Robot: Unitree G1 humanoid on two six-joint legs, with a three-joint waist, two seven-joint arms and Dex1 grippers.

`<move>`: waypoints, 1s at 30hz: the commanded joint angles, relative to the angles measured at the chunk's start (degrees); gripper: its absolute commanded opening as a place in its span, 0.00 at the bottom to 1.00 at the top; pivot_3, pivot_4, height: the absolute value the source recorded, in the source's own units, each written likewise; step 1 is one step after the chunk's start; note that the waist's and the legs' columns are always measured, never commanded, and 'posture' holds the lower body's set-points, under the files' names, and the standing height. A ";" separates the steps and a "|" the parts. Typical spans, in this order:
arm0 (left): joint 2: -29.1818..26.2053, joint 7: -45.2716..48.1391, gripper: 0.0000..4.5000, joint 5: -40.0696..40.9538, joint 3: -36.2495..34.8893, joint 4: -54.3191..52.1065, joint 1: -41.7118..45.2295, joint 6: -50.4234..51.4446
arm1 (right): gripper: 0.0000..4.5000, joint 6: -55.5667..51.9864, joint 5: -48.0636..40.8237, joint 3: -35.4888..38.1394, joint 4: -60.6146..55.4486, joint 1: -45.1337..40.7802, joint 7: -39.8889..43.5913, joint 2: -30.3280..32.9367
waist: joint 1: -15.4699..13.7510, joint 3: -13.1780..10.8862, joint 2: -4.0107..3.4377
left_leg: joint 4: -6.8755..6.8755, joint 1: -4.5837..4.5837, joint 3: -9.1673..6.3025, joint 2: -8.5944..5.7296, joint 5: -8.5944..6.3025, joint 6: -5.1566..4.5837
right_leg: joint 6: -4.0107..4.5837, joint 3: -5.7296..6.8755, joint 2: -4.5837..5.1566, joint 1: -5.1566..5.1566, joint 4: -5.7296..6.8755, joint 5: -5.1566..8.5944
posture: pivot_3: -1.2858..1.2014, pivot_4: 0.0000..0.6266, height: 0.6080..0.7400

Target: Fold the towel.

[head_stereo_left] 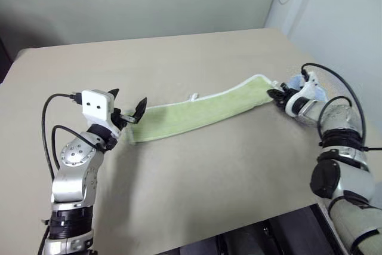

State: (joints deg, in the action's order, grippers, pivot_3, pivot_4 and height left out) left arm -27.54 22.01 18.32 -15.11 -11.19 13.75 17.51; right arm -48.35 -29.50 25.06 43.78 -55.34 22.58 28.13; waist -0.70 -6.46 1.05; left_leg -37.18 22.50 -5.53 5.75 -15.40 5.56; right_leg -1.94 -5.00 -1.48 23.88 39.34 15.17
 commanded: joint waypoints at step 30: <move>1.15 -1.55 1.00 -1.27 0.39 -3.41 -1.27 -0.86 | 0.55 23.36 22.81 -42.39 -30.63 7.57 34.21 -3.45 | -0.09 0.00 0.01 | -0.06 0.01 -0.09 -0.01 -0.02 0.07 | -0.24 -0.05 0.05 -0.10 -0.27 -0.17 | 0.52 0.24 1.00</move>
State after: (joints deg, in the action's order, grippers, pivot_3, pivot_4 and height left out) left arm -26.33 20.83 16.90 -14.06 -11.56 12.14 17.32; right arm -24.18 -4.30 -20.48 16.58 -47.22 56.31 25.03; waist -0.78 -6.46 1.06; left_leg -37.25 22.51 -5.60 5.74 -15.42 5.63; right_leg -2.18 -5.05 -1.45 23.78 39.06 15.01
